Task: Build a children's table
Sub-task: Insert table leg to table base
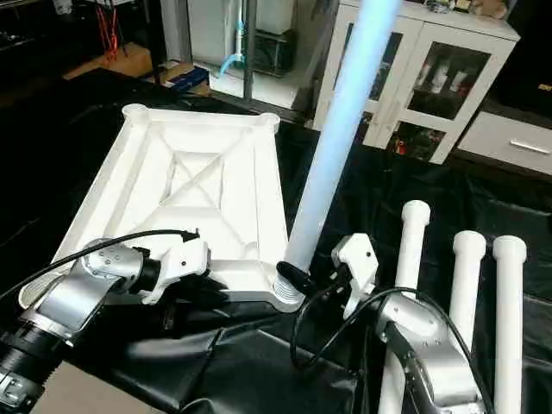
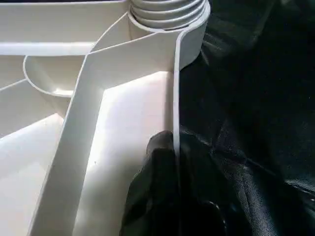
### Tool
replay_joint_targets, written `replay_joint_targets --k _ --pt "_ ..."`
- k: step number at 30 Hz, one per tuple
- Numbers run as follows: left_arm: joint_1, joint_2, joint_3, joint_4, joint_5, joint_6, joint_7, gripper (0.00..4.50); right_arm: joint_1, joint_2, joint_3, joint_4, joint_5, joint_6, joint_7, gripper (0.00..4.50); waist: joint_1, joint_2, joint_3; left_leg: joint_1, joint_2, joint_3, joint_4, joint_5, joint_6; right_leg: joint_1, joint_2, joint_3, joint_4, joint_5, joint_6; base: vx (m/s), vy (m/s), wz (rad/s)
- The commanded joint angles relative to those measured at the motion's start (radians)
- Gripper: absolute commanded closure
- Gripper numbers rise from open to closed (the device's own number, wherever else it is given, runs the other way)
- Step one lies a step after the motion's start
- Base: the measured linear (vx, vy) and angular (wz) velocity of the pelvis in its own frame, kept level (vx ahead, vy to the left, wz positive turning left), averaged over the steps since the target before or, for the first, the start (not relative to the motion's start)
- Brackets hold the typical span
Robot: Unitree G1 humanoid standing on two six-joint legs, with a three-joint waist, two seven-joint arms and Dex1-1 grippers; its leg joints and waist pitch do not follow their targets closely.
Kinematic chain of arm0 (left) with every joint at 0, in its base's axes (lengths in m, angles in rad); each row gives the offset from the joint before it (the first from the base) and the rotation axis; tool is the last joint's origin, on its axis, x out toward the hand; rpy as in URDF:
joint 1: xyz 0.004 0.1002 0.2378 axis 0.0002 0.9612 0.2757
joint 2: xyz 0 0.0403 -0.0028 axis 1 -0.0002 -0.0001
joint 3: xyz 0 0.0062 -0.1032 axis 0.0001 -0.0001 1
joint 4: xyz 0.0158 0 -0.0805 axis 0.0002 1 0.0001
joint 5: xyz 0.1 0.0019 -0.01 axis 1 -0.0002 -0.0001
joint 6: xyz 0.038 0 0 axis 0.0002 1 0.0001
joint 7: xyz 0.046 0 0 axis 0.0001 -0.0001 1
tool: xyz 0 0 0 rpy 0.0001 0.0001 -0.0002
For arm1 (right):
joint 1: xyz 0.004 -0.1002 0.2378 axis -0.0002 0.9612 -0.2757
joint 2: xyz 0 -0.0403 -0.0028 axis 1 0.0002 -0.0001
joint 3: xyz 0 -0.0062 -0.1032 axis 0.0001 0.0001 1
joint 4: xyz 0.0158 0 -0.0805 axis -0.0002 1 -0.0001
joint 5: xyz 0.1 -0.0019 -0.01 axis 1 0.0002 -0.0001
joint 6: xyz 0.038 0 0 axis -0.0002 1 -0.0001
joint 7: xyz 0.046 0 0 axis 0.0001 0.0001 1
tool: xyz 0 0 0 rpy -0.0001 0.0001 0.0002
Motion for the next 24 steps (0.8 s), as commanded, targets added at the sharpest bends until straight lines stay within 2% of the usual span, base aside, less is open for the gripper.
replay_joint_targets --k 1,6,8,9,10,12,13,15,16,17,19,20,21,22,23,24 --pt "-0.012 -0.014 0.046 -0.014 -0.058 -0.011 0.023 4.50 0.066 -0.032 0.053 0.156 -0.099 0.110 -0.015 2.64 -0.005 0.006 -0.019 0.009 0.069 -0.050 -0.095 -0.471 -0.018 0.004 -0.071 0.050 -0.098 -0.579 -0.090 0.000 0.000 0.00" --pt "-0.012 -0.017 0.049 -0.013 -0.054 -0.012 0.039 4.50 0.045 0.003 0.024 0.159 -0.081 0.079 -0.054 2.64 -0.010 0.005 -0.018 0.008 0.068 -0.053 -0.095 -0.494 -0.022 0.002 -0.072 0.048 -0.102 -0.610 -0.082 0.000 0.000 0.00" --pt "-0.015 -0.028 0.059 -0.017 -0.024 0.016 0.107 4.50 0.032 0.056 -0.011 0.172 -0.092 0.043 -0.146 2.64 -0.015 0.007 -0.016 0.011 0.068 -0.055 -0.095 -0.517 -0.030 -0.004 -0.072 0.047 -0.105 -0.634 -0.076 0.000 0.000 0.00" --pt "-0.015 -0.028 0.059 -0.017 -0.024 0.016 0.107 4.50 0.032 0.056 -0.011 0.172 -0.092 0.043 -0.147 2.64 -0.018 0.007 -0.015 0.011 0.067 -0.056 -0.095 -0.526 -0.033 -0.006 -0.071 0.045 -0.107 -0.644 -0.074 0.000 0.000 0.00" --pt "-0.018 -0.040 0.064 -0.021 -0.011 0.046 0.144 4.50 0.022 0.082 -0.027 0.187 -0.103 0.033 -0.207 2.64 -0.023 0.005 -0.013 0.009 0.065 -0.060 -0.095 -0.542 -0.036 -0.004 -0.071 0.040 -0.110 -0.674 -0.063 0.000 0.000 0.00" --pt "-0.021 -0.056 0.073 -0.027 -0.005 0.086 0.180 4.50 0.010 0.106 -0.040 0.206 -0.118 0.024 -0.273 2.64 -0.028 0.007 -0.012 0.013 0.064 -0.064 -0.095 -0.561 -0.043 -0.006 -0.072 0.036 -0.116 -0.710 -0.046 0.000 0.000 0.00" --pt "-0.020 -0.091 0.092 -0.053 -0.017 0.146 0.222 4.50 -0.008 0.145 -0.056 0.237 -0.142 0.013 -0.370 2.64 -0.041 0.009 -0.009 0.013 0.062 -0.070 -0.096 -0.582 -0.051 -0.004 -0.073 0.025 -0.122 -0.731 -0.041 0.000 0.000 0.00" --pt "-0.019 -0.114 0.098 -0.074 -0.022 0.185 0.244 4.50 -0.023 0.173 -0.064 0.267 -0.167 -0.003 -0.442 2.64 -0.053 0.012 -0.010 0.007 0.062 -0.078 -0.101 -0.595 -0.058 0.007 -0.074 0.016 -0.121 -0.717 -0.039 0.000 0.000 0.00" --pt "-0.022 -0.125 0.100 -0.077 -0.012 0.196 0.270 4.50 -0.032 0.187 -0.067 0.284 -0.177 -0.008 -0.472 2.64 -0.057 0.013 -0.013 0.000 0.061 -0.082 -0.103 -0.586 -0.056 0.014 -0.076 0.019 -0.118 -0.701 -0.038 0.000 0.000 0.00" --pt "-0.025 -0.137 0.104 -0.078 -0.001 0.206 0.298 4.50 -0.043 0.200 -0.068 0.302 -0.187 -0.014 -0.501 2.64 -0.059 0.018 -0.012 0.003 0.059 -0.083 -0.102 -0.592 -0.052 0.006 -0.078 0.024 -0.120 -0.685 -0.049 0.000 0.000 0.00" --pt "-0.029 -0.150 0.107 -0.076 0.010 0.219 0.330 4.50 -0.056 0.213 -0.067 0.324 -0.207 -0.027 -0.537 2.64 -0.062 0.018 -0.010 0.005 0.057 -0.083 -0.100 -0.598 -0.046 0.002 -0.077 0.023 -0.125 -0.683 -0.053 0.000 0.000 0.00" --pt "-0.039 -0.179 0.122 -0.065 0.031 0.242 0.403 4.50 -0.083 0.239 -0.070 0.364 -0.227 -0.032 -0.601 2.65 -0.070 0.021 -0.009 0.011 0.057 -0.083 -0.098 -0.617 -0.045 0.000 -0.075 0.019 -0.129 -0.671 -0.058 0.000 0.000 0.00" --pt "-0.049 -0.211 0.137 -0.056 0.044 0.277 0.467 4.50 -0.114 0.264 -0.071 0.412 -0.239 -0.032 -0.655 2.65 -0.076 0.024 -0.008 0.010 0.057 -0.085 -0.101 -0.626 -0.048 0.000 -0.073 0.017 -0.127 -0.657 -0.065 0.000 0.000 0.00" --pt "-0.061 -0.244 0.156 -0.046 0.053 0.312 0.535 4.50 -0.147 0.285 -0.070 0.461 -0.249 -0.024 -0.702 2.65 -0.087 0.024 -0.009 0.005 0.056 -0.090 -0.103 -0.640 -0.055 0.008 -0.071 0.006 -0.125 -0.648 -0.064 0.000 0.000 0.00" --pt "-0.061 -0.244 0.156 -0.046 0.053 0.312 0.535 4.50 -0.147 0.285 -0.070 0.461 -0.249 -0.024 -0.702 2.65 -0.095 0.026 -0.012 0.001 0.057 -0.092 -0.106 -0.642 -0.060 0.018 -0.074 0.002 -0.119 -0.611 -0.068 0.000 0.000 0.00" --pt "-0.082 -0.289 0.180 -0.031 0.083 0.357 0.647 4.50 -0.201 0.317 -0.076 0.536 -0.272 -0.018 -0.810 2.65 -0.094 0.029 -0.014 0.001 0.059 -0.092 -0.107 -0.635 -0.063 0.020 -0.076 0.004 -0.119 -0.587 -0.073 0.000 0.000 0.00"
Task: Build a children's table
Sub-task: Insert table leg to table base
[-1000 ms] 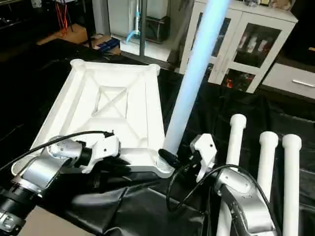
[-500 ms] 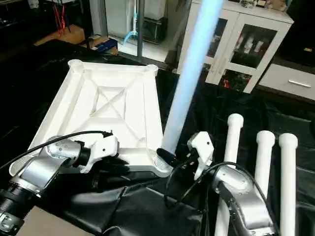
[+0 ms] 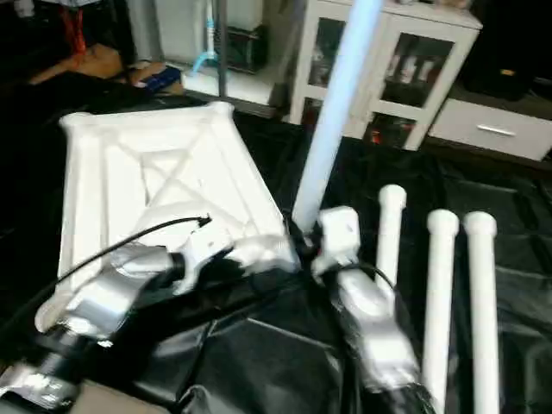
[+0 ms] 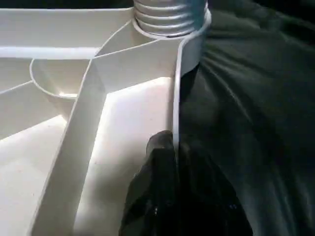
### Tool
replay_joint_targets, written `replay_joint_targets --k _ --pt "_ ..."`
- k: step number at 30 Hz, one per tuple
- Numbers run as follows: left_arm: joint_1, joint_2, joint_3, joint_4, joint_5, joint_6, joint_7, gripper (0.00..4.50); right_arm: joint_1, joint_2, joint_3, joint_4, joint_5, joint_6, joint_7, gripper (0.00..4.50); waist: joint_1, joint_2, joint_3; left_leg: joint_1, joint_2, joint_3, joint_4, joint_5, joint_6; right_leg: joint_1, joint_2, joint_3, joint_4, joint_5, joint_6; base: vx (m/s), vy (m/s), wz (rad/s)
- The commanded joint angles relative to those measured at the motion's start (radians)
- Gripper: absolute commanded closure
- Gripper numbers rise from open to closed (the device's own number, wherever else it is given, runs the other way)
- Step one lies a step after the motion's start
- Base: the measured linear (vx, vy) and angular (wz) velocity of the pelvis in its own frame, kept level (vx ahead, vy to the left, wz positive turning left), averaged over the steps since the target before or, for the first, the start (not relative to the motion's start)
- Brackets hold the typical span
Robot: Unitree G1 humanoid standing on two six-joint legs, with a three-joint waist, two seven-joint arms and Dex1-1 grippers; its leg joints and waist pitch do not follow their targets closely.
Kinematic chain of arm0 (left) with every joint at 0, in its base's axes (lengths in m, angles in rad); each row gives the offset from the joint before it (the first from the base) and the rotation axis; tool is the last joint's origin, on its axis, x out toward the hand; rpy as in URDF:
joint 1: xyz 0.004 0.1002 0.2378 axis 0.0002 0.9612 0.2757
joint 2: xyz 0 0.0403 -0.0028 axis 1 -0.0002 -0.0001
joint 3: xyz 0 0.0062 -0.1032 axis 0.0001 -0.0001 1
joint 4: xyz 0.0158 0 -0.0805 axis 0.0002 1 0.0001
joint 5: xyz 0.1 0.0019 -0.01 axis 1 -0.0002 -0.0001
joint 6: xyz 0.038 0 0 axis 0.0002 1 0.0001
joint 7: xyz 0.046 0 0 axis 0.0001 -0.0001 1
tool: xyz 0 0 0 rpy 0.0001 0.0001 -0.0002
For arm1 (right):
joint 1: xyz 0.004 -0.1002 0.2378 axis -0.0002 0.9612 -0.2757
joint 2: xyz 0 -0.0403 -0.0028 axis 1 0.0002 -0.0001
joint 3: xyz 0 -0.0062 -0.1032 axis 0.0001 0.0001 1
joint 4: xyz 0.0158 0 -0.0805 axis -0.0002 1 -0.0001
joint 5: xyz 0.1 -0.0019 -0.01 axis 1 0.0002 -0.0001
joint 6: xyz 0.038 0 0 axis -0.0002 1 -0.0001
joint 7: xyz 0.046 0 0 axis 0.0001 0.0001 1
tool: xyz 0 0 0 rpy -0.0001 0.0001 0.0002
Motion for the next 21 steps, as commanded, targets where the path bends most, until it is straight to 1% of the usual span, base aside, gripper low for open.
replay_joint_targets --k 1,2,3,4,5,6,7,8,9,10,11,14,16,18,19,20,21 --pt "-0.061 -0.041 0.134 -0.006 0.035 0.036 0.235 4.50 0.028 0.006 -0.052 0.237 -0.080 0.091 -0.195 2.65 -0.019 0.007 -0.030 0.013 0.067 -0.054 -0.102 -0.602 -0.062 0.006 -0.068 0.039 -0.078 -0.535 -0.100 0.000 0.000 0.00" --pt "-0.068 -0.050 0.135 -0.006 0.053 0.042 0.269 4.50 0.009 0.022 -0.064 0.259 -0.086 0.084 -0.245 2.65 -0.020 0.001 -0.032 0.011 0.067 -0.052 -0.100 -0.586 -0.056 0.008 -0.070 0.040 -0.079 -0.528 -0.103 0.000 0.000 0.00" --pt "-0.072 -0.058 0.137 -0.008 0.057 0.050 0.283 4.50 0.000 0.033 -0.072 0.270 -0.087 0.081 -0.270 2.65 -0.021 0.001 -0.034 0.007 0.067 -0.051 -0.098 -0.564 -0.050 0.011 -0.074 0.043 -0.075 -0.516 -0.110 0.000 0.000 0.00" --pt "-0.078 -0.069 0.146 -0.004 0.056 0.051 0.310 4.50 -0.011 0.041 -0.076 0.284 -0.096 0.070 -0.302 2.65 -0.020 -0.002 -0.033 -0.004 0.067 -0.049 -0.100 -0.528 -0.038 0.017 -0.076 0.046 -0.073 -0.503 -0.111 0.000 0.000 0.00" --pt "-0.084 -0.072 0.147 0.001 0.059 0.048 0.329 4.50 -0.018 0.044 -0.066 0.292 -0.113 0.056 -0.318 2.65 -0.018 -0.003 -0.035 -0.001 0.068 -0.046 -0.098 -0.511 -0.031 0.014 -0.073 0.048 -0.072 -0.485 -0.114 0.000 0.000 0.00" --pt "-0.086 -0.076 0.155 0.005 0.054 0.047 0.339 4.50 -0.019 0.047 -0.066 0.291 -0.115 0.051 -0.324 2.65 -0.017 -0.009 -0.035 0.000 0.068 -0.043 -0.097 -0.500 -0.026 0.013 -0.072 0.049 -0.072 -0.472 -0.117 0.000 0.000 0.00" --pt "-0.088 -0.075 0.153 0.004 0.055 0.048 0.345 4.50 -0.022 0.053 -0.068 0.295 -0.114 0.040 -0.324 2.65 -0.013 -0.005 -0.037 0.000 0.068 -0.040 -0.096 -0.475 -0.018 0.014 -0.072 0.052 -0.067 -0.435 -0.128 0.000 0.000 0.00" --pt "-0.088 -0.074 0.155 0.002 0.054 0.050 0.346 4.50 -0.025 0.059 -0.076 0.299 -0.105 0.030 -0.320 2.65 -0.011 -0.006 -0.038 -0.006 0.071 -0.039 -0.097 -0.445 -0.012 0.020 -0.071 0.053 -0.061 -0.391 -0.138 0.000 0.000 0.00" --pt "-0.089 -0.073 0.155 0.002 0.052 0.052 0.345 4.50 -0.027 0.063 -0.081 0.301 -0.099 0.024 -0.317 2.65 -0.010 -0.006 -0.038 -0.007 0.071 -0.038 -0.098 -0.434 -0.009 0.021 -0.072 0.053 -0.059 -0.376 -0.142 0.000 0.000 0.00" --pt "-0.089 -0.073 0.157 0.000 0.050 0.055 0.343 4.50 -0.031 0.070 -0.091 0.306 -0.085 0.015 -0.310 2.65 -0.008 -0.007 -0.039 -0.006 0.072 -0.036 -0.097 -0.416 -0.005 0.021 -0.070 0.054 -0.055 -0.346 -0.151 0.000 0.000 0.00" --pt "-0.090 -0.070 0.157 -0.005 0.046 0.065 0.338 4.50 -0.048 0.084 -0.107 0.326 -0.054 -0.014 -0.287 2.65 -0.007 -0.005 -0.040 -0.006 0.072 -0.035 -0.097 -0.404 -0.001 0.023 -0.070 0.054 -0.052 -0.326 -0.159 0.000 0.000 0.00" --pt "-0.089 -0.058 0.149 -0.008 0.044 0.076 0.333 4.50 -0.076 0.098 -0.112 0.344 -0.020 -0.052 -0.236 2.65 -0.011 -0.005 -0.043 -0.009 0.071 -0.034 -0.094 -0.386 0.008 0.027 -0.070 0.054 -0.050 -0.320 -0.168 0.000 0.000 0.00" --pt "-0.088 -0.051 0.144 -0.006 0.038 0.072 0.333 4.50 -0.082 0.098 -0.109 0.343 -0.017 -0.061 -0.220 2.65 -0.008 -0.003 -0.043 -0.008 0.073 -0.032 -0.093 -0.371 0.012 0.026 -0.068 0.054 -0.048 -0.296 -0.175 0.000 0.000 0.00" --pt "-0.085 -0.038 0.133 -0.008 0.037 0.061 0.319 4.50 -0.083 0.093 -0.104 0.334 -0.016 -0.067 -0.198 2.65 -0.008 -0.005 -0.042 -0.010 0.073 -0.030 -0.093 -0.362 0.015 0.028 -0.067 0.054 -0.046 -0.290 -0.181 0.000 0.000 0.00" --pt "-0.084 -0.031 0.125 -0.007 0.031 0.044 0.300 4.50 -0.085 0.089 -0.101 0.326 -0.014 -0.071 -0.184 2.65 -0.006 -0.002 -0.043 -0.009 0.072 -0.030 -0.092 -0.359 0.016 0.029 -0.068 0.054 -0.045 -0.296 -0.183 0.000 0.000 0.00" --pt "-0.081 -0.005 0.099 0.000 0.025 -0.013 0.250 4.50 -0.085 0.082 -0.100 0.274 0.010 -0.058 -0.139 2.65 -0.004 -0.003 -0.043 -0.011 0.072 -0.030 -0.091 -0.352 0.020 0.029 -0.067 0.054 -0.045 -0.295 -0.184 0.000 0.000 0.00" --pt "-0.080 0.011 0.084 0.004 0.024 -0.045 0.224 4.50 -0.084 0.079 -0.101 0.241 0.027 -0.049 -0.113 2.65 -0.003 -0.005 -0.043 -0.011 0.071 -0.029 -0.091 -0.350 0.024 0.030 -0.066 0.055 -0.045 -0.297 -0.181 0.000 0.000 0.00"
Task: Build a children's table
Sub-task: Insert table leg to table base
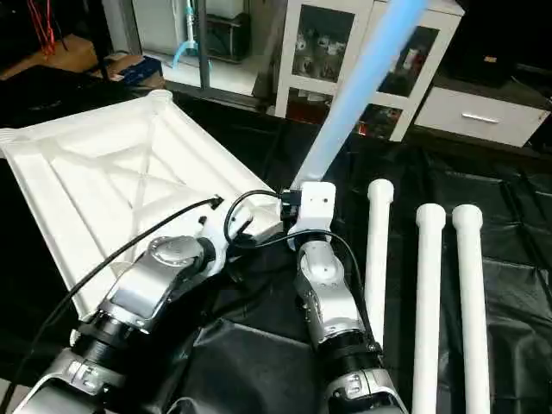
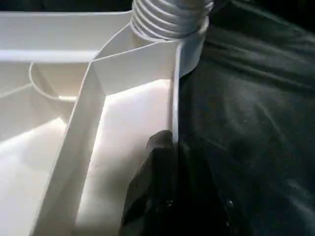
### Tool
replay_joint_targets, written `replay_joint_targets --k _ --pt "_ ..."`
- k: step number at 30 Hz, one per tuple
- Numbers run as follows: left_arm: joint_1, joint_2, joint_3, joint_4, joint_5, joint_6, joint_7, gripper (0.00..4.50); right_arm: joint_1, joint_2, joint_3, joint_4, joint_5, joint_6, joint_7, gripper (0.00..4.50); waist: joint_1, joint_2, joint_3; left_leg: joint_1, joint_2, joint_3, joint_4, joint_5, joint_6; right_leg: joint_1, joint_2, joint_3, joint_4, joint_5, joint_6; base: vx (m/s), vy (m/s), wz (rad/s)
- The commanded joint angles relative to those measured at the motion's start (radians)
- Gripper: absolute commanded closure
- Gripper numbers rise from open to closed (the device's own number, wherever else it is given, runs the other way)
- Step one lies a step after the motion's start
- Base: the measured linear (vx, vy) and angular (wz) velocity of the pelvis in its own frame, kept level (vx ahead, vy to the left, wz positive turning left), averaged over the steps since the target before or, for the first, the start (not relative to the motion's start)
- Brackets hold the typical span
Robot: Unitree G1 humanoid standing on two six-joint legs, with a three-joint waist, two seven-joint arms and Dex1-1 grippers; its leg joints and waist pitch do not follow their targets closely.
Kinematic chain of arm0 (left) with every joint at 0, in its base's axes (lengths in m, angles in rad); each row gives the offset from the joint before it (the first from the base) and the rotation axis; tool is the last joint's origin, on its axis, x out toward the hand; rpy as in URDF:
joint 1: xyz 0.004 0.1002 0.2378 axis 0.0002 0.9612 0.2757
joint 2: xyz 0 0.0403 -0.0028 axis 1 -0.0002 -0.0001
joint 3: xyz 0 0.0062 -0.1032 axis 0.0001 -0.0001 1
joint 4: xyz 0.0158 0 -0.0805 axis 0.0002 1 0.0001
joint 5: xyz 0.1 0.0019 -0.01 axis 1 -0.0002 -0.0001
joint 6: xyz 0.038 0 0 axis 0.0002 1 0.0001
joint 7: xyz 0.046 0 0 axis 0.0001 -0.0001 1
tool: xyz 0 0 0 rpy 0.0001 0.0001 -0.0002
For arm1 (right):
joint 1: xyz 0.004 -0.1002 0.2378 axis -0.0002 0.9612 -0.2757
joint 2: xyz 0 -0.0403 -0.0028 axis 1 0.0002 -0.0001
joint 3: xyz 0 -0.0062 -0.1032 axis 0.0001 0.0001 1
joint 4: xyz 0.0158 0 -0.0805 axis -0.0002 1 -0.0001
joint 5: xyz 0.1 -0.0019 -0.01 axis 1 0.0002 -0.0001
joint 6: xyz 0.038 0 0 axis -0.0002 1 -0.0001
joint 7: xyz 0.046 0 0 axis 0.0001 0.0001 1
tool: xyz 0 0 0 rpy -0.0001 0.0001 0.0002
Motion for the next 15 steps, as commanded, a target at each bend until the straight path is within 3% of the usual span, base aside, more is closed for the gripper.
replay_joint_targets --k 1,2,3,4,5,6,7,9,10,11,13,14,15 --pt "-0.020 0.109 0.037 -0.023 0.025 -0.144 -0.049 4.50 0.058 -0.052 -0.060 -0.069 0.080 0.107 0.072 2.65 0.018 0.009 -0.046 -0.005 0.069 -0.028 -0.086 -0.319 0.043 0.045 -0.068 0.058 -0.062 -0.294 -0.167 0.000 0.000 0.00" --pt "-0.020 0.111 0.035 -0.023 0.025 -0.146 -0.053 4.50 0.058 -0.053 -0.060 -0.075 0.083 0.109 0.075 2.65 0.018 0.009 -0.046 -0.005 0.069 -0.028 -0.086 -0.319 0.043 0.045 -0.068 0.058 -0.062 -0.294 -0.167 0.000 0.000 0.00" --pt "-0.014 0.145 0.020 -0.016 0.022 -0.218 -0.105 4.50 0.046 -0.068 -0.077 -0.158 0.143 0.152 0.119 2.65 0.023 0.017 -0.052 -0.003 0.071 -0.027 -0.082 -0.268 0.051 0.047 -0.068 0.060 -0.050 -0.222 -0.186 0.000 0.000 0.00" --pt "-0.011 0.169 0.011 -0.008 0.020 -0.272 -0.140 4.50 0.038 -0.077 -0.089 -0.214 0.186 0.180 0.150 2.65 0.028 0.020 -0.056 -0.006 0.070 -0.025 -0.078 -0.202 0.077 0.055 -0.064 0.060 -0.040 -0.141 -0.198 0.000 0.000 0.00" --pt "-0.007 0.189 0.005 -0.003 0.015 -0.301 -0.175 4.50 0.027 -0.091 -0.103 -0.261 0.224 0.209 0.173 2.65 0.035 0.020 -0.060 -0.002 0.073 -0.021 -0.070 -0.120 0.104 0.051 -0.062 0.058 -0.025 -0.041 -0.227 0.000 0.000 0.00" --pt "-0.005 0.216 -0.003 0.014 0.015 -0.351 -0.210 4.50 0.013 -0.118 -0.119 -0.316 0.277 0.252 0.210 2.65 0.041 0.026 -0.059 -0.002 0.072 -0.020 -0.067 -0.080 0.118 0.052 -0.062 0.058 -0.021 0.000 -0.243 0.000 0.000 0.00" --pt "-0.005 0.256 -0.012 0.049 0.012 -0.397 -0.260 4.50 -0.014 -0.173 -0.142 -0.383 0.358 0.320 0.274 2.65 0.050 0.030 -0.063 0.001 0.072 -0.017 -0.060 -0.009 0.145 0.054 -0.059 0.058 -0.009 0.074 -0.266 0.000 0.000 0.00" --pt "-0.006 0.264 -0.014 0.058 0.011 -0.408 -0.270 4.50 -0.019 -0.185 -0.146 -0.396 0.375 0.333 0.289 2.65 0.063 0.030 -0.062 0.006 0.071 -0.013 -0.053 0.055 0.187 0.050 -0.057 0.058 -0.001 0.126 -0.287 0.000 0.000 0.00" --pt "-0.008 0.285 -0.007 0.090 -0.002 -0.468 -0.298 4.50 -0.029 -0.231 -0.170 -0.422 0.434 0.384 0.340 2.65 0.070 0.035 -0.057 0.004 0.068 -0.009 -0.051 0.060 0.198 0.048 -0.059 0.059 0.001 0.111 -0.295 0.000 0.000 0.00" --pt "-0.007 0.303 0.006 0.108 -0.027 -0.520 -0.335 4.50 -0.029 -0.271 -0.184 -0.441 0.477 0.422 0.395 2.65 0.075 0.036 -0.057 0.004 0.070 -0.008 -0.051 0.034 0.189 0.051 -0.062 0.061 0.000 0.079 -0.294 0.000 0.000 0.00" --pt "-0.005 0.307 0.022 0.103 -0.057 -0.523 -0.366 4.50 -0.025 -0.290 -0.185 -0.448 0.486 0.433 0.420 2.65 0.080 0.032 -0.055 0.004 0.071 -0.005 -0.054 -0.022 0.169 0.050 -0.062 0.061 -0.006 0.017 -0.291 0.000 0.000 0.00" --pt "-0.007 0.305 0.064 0.083 -0.128 -0.462 -0.428 4.50 -0.015 -0.317 -0.182 -0.454 0.480 0.445 0.452 2.65 0.083 0.033 -0.053 0.005 0.071 -0.004 -0.055 -0.058 0.141 0.049 -0.063 0.061 -0.009 -0.029 -0.290 0.000 0.000 0.00" --pt "-0.007 0.305 0.064 0.083 -0.128 -0.462 -0.428 4.50 -0.015 -0.317 -0.182 -0.454 0.480 0.445 0.452 2.65 0.086 0.033 -0.053 0.007 0.072 -0.002 -0.057 -0.072 0.125 0.048 -0.062 0.061 -0.010 -0.049 -0.289 0.000 0.000 0.00"
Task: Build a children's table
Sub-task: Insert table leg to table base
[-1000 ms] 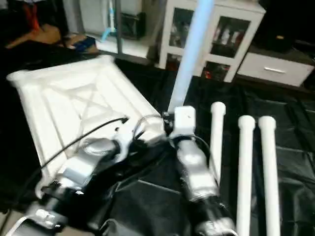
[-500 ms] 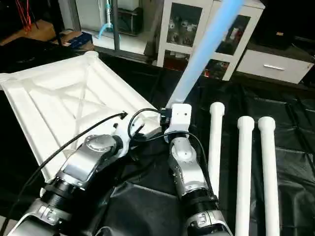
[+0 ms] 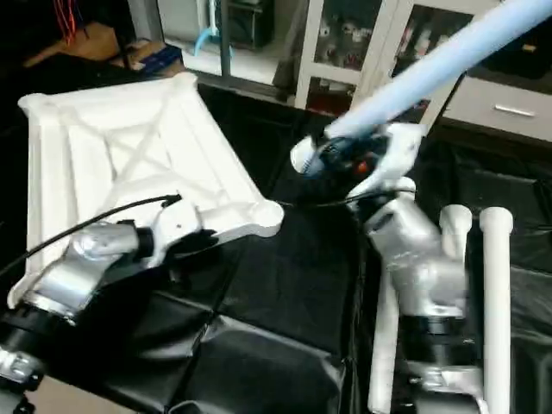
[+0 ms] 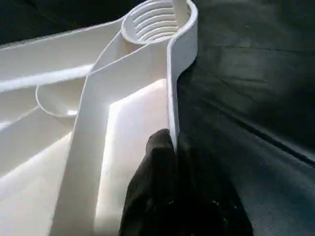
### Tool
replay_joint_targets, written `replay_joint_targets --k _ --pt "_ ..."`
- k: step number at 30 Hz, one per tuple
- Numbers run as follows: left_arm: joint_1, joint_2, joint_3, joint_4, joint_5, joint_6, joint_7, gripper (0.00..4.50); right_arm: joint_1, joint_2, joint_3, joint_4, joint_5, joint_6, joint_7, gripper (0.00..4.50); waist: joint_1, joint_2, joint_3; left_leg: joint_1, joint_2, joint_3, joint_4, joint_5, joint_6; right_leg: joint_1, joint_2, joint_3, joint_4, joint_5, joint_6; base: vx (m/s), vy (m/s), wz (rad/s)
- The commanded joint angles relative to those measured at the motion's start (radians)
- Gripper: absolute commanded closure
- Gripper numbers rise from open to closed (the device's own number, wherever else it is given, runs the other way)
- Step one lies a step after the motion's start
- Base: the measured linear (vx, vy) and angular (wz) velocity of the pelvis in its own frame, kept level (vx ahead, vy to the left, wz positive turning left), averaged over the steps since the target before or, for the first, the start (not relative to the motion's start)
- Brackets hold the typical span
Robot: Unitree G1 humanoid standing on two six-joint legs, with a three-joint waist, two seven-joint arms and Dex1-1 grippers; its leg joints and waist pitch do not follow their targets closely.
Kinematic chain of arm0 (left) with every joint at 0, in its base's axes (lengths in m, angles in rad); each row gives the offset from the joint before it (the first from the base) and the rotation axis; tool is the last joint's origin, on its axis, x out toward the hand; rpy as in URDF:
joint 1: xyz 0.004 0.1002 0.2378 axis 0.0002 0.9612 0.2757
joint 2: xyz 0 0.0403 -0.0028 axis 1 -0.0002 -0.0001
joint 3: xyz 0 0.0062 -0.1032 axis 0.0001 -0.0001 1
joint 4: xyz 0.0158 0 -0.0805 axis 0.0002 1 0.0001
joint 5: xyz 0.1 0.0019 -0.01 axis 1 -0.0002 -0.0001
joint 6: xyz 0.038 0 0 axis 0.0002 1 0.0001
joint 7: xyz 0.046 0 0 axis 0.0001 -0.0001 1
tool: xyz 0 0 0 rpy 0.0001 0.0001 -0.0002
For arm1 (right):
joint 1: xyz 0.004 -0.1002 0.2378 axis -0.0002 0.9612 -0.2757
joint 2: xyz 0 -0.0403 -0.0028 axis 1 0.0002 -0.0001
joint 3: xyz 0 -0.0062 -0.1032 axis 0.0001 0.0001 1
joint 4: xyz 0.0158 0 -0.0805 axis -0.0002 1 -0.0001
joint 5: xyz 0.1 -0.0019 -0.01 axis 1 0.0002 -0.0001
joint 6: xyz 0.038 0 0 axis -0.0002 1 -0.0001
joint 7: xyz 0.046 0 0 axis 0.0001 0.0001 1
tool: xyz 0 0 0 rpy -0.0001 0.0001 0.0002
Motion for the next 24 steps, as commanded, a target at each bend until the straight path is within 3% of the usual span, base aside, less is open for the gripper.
replay_joint_targets --k 1,2,4,5,6,7,9,10,11,13,14,17,19,24 --pt "-0.011 -0.002 0.070 -0.047 -0.102 0.033 -0.067 3.93 0.020 -0.028 0.008 -0.006 0.003 0.030 0.046 2.65 0.018 0.016 -0.068 0.023 0.061 -0.012 -0.068 -0.105 0.093 0.072 -0.064 0.058 -0.038 -0.086 -0.273 0.000 0.000 0.00" --pt "-0.014 0.006 0.075 -0.041 -0.113 0.023 -0.075 3.93 0.022 -0.036 0.005 -0.010 0.002 0.044 0.054 2.65 0.024 0.013 -0.067 0.024 0.061 -0.009 -0.068 -0.127 0.073 0.070 -0.062 0.059 -0.041 -0.113 -0.268 0.000 0.000 0.00" --pt "-0.033 0.008 0.161 -0.078 -0.213 0.083 -0.107 3.87 0.027 -0.070 0.008 0.001 -0.036 0.047 0.069 2.65 0.034 0.011 -0.067 0.026 0.061 -0.002 -0.068 -0.145 0.044 0.066 -0.061 0.059 -0.038 -0.130 -0.268 0.000 0.000 0.00" --pt "-0.033 0.008 0.161 -0.078 -0.213 0.083 -0.107 3.87 0.027 -0.070 0.008 0.001 -0.036 0.047 0.069 2.65 0.037 0.011 -0.065 0.024 0.061 -0.003 -0.069 -0.150 0.039 0.068 -0.061 0.059 -0.040 -0.146 -0.264 0.000 0.000 0.00" --pt "-0.054 0.010 0.212 -0.092 -0.297 0.143 -0.142 3.58 0.030 -0.109 0.037 -0.007 -0.070 0.056 0.074 2.65 0.043 0.022 -0.063 0.027 0.061 -0.003 -0.070 -0.160 0.027 0.065 -0.061 0.059 -0.040 -0.166 -0.259 0.000 0.000 0.00" --pt "-0.062 0.013 0.228 -0.094 -0.323 0.162 -0.153 3.50 0.030 -0.124 0.051 -0.010 -0.086 0.060 0.076 2.65 0.045 0.015 -0.060 0.027 0.058 -0.001 -0.071 -0.190 0.010 0.064 -0.057 0.058 -0.046 -0.217 -0.242 0.000 0.000 0.00" --pt "-0.117 0.008 0.288 -0.074 -0.406 0.190 -0.157 3.48 0.029 -0.193 0.122 -0.039 -0.143 0.101 0.097 2.65 0.050 0.015 -0.057 0.032 0.054 -0.001 -0.072 -0.226 -0.008 0.061 -0.054 0.058 -0.052 -0.278 -0.216 0.000 0.000 0.00" --pt "-0.117 0.008 0.288 -0.074 -0.406 0.190 -0.157 3.41 0.029 -0.193 0.122 -0.039 -0.143 0.101 0.097 2.65 0.056 0.016 -0.058 0.035 0.053 -0.001 -0.071 -0.231 -0.012 0.062 -0.055 0.060 -0.055 -0.293 -0.205 0.000 0.000 0.00" --pt "-0.165 -0.027 0.334 -0.080 -0.472 0.225 -0.132 3.27 0.024 -0.224 0.171 -0.061 -0.177 0.129 0.110 2.65 0.056 0.016 -0.057 0.033 0.054 -0.001 -0.070 -0.231 -0.011 0.061 -0.057 0.062 -0.055 -0.296 -0.201 0.000 0.000 0.00" --pt "-0.206 -0.072 0.369 -0.094 -0.524 0.253 -0.093 3.14 0.020 -0.245 0.216 -0.079 -0.213 0.142 0.124 2.65 0.065 0.016 -0.058 0.032 0.053 -0.002 -0.068 -0.227 -0.017 0.065 -0.058 0.061 -0.056 -0.317 -0.192 0.000 0.000 0.00" --pt "-0.238 -0.132 0.379 -0.119 -0.560 0.283 -0.033 3.09 0.012 -0.253 0.256 -0.107 -0.230 0.174 0.134 2.65 0.071 0.015 -0.058 0.032 0.056 -0.003 -0.068 -0.218 -0.013 0.065 -0.060 0.061 -0.057 -0.305 -0.193 0.000 0.000 0.00" --pt "-0.267 -0.208 0.371 -0.151 -0.595 0.311 0.029 2.78 -0.003 -0.260 0.308 -0.143 -0.240 0.227 0.148 2.65 0.073 0.013 -0.061 0.027 0.059 -0.005 -0.067 -0.180 0.003 0.073 -0.059 0.061 -0.049 -0.238 -0.213 0.000 0.000 0.00" --pt "-0.277 -0.292 0.355 -0.184 -0.624 0.336 0.066 2.66 -0.027 -0.310 0.415 -0.187 -0.294 0.267 0.196 2.65 0.075 0.014 -0.063 0.024 0.060 -0.008 -0.065 -0.159 0.009 0.078 -0.056 0.059 -0.044 -0.207 -0.214 0.000 0.000 0.00" --pt "-0.285 -0.333 0.331 -0.207 -0.651 0.383 0.077 2.28 -0.051 -0.361 0.494 -0.227 -0.353 0.287 0.231 2.65 0.075 0.010 -0.064 0.018 0.055 -0.006 -0.060 -0.137 0.039 0.084 -0.059 0.062 -0.047 -0.205 -0.211 0.000 0.000 0.00"
